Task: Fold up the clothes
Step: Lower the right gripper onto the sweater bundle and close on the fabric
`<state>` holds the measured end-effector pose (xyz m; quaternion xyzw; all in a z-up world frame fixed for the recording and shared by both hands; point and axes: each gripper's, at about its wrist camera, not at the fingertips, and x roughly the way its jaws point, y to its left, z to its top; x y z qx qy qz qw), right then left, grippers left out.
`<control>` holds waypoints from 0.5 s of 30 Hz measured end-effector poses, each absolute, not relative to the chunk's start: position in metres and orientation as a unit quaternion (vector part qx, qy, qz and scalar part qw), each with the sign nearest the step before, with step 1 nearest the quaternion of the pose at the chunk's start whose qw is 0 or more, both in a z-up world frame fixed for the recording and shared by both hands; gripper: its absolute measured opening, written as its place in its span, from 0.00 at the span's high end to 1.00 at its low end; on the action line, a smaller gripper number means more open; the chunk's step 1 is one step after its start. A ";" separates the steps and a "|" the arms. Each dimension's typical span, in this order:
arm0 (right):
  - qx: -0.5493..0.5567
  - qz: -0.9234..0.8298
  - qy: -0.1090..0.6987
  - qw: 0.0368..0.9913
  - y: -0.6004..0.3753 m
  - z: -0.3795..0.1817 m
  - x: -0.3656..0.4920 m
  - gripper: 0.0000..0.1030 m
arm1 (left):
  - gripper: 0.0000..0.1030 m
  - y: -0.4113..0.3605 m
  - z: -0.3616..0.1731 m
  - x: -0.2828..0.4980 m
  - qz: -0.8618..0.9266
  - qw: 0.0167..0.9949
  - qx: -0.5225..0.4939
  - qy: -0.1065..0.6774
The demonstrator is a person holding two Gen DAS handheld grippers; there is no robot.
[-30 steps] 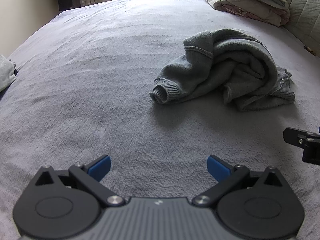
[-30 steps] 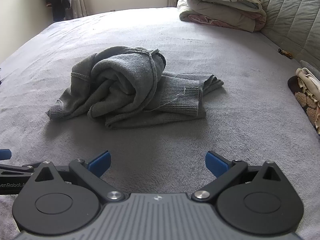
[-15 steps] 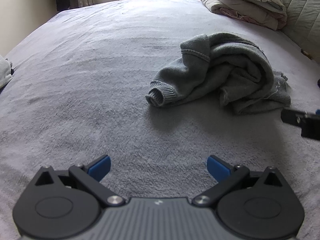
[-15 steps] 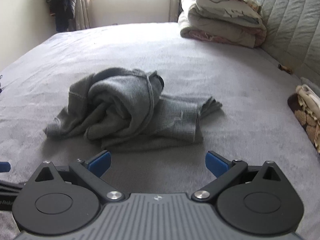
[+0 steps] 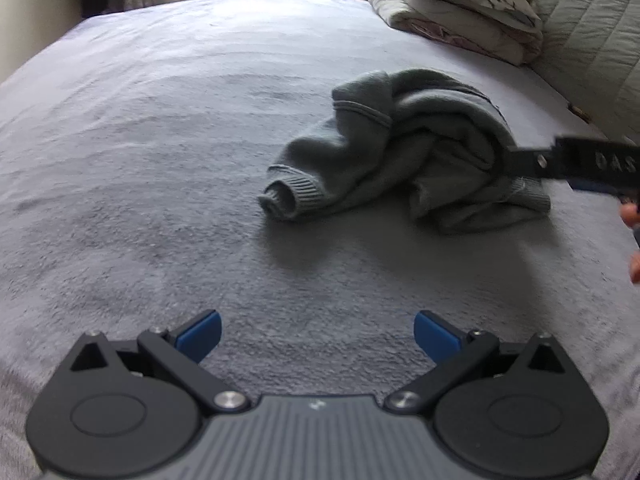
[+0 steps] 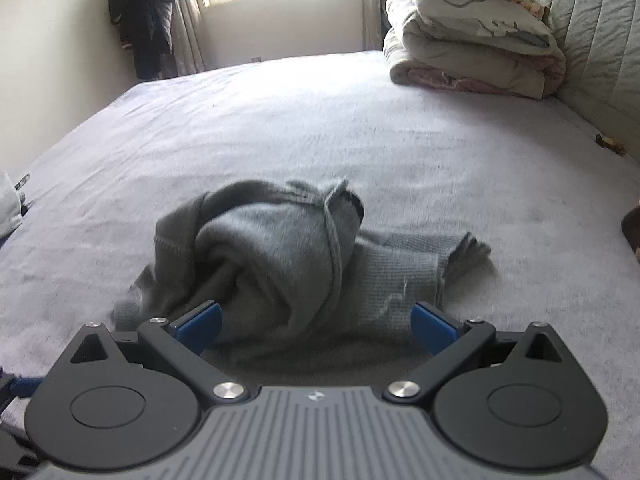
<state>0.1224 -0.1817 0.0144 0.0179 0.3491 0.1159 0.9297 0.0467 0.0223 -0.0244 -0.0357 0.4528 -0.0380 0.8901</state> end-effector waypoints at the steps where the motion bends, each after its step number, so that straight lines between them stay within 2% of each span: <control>1: 0.017 0.114 0.344 0.932 -0.181 0.014 0.124 0.00 | 0.00 0.022 -0.023 0.048 -0.040 0.889 -0.037 0.454; 6: 0.021 0.112 0.333 0.936 -0.177 0.005 0.137 0.01 | 0.00 0.021 -0.020 0.055 -0.053 0.887 -0.052 0.456; 15: 0.061 0.121 0.361 0.923 -0.177 -0.013 0.151 0.24 | 0.00 0.026 -0.026 0.059 -0.043 0.897 -0.031 0.439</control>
